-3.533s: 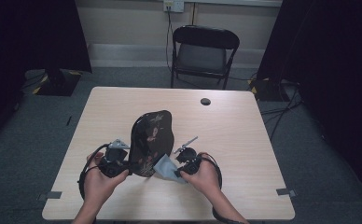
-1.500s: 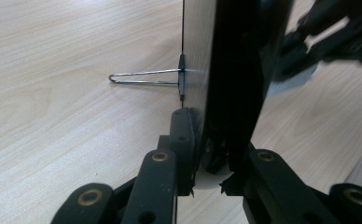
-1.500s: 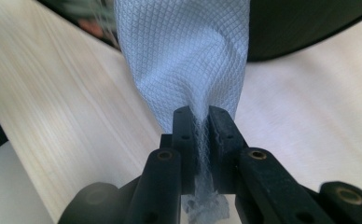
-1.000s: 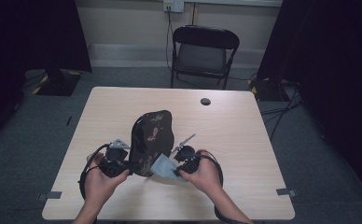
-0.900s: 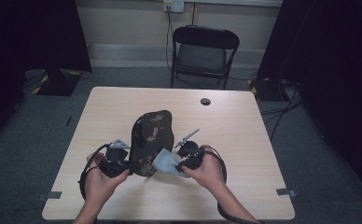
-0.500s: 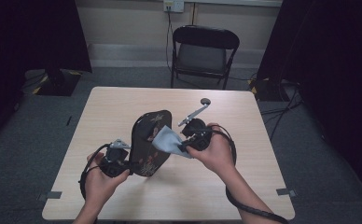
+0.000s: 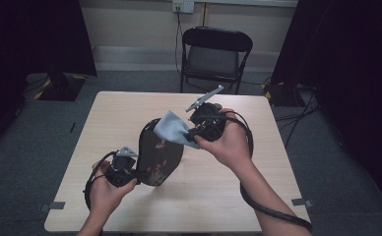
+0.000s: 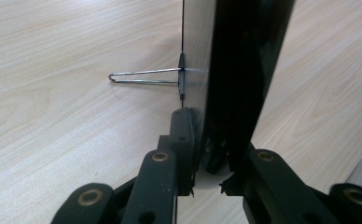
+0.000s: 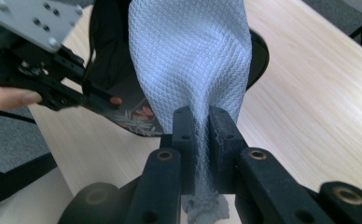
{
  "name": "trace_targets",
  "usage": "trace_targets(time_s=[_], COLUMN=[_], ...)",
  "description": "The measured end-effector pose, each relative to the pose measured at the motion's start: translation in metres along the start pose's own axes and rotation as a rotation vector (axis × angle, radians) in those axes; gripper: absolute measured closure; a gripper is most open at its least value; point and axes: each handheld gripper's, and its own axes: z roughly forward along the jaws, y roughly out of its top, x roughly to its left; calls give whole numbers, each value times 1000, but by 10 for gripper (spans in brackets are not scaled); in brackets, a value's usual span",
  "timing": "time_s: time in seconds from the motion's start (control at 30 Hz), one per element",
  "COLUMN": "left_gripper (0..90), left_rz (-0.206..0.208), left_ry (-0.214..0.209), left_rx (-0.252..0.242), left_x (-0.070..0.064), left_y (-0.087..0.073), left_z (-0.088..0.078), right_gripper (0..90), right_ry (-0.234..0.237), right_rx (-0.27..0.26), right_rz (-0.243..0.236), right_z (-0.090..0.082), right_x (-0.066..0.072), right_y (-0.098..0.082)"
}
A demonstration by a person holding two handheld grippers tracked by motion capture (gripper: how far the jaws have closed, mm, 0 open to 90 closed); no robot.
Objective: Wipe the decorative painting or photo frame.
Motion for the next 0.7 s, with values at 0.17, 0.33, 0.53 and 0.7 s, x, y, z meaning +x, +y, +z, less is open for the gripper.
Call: trace_targets(time_s=[0.17,0.33,0.53,0.7], left_gripper=[789,789,790,790], left_rz=[4,7,7,7], left_ry=[2,1,1,1], left_rx=[-1,1,2,2], left_x=[0,0,0,0], left_y=[0,0,1,1], left_z=[0,0,0,0], right_gripper=[826,826,825,826], right_ry=[15,24,39,53], right_rx=[-24,-12,20,33], right_rz=[2,-8,-15,-4], right_z=[-2,10,28,41], right_x=[3,9,12,12], right_y=[10,13,8,-1])
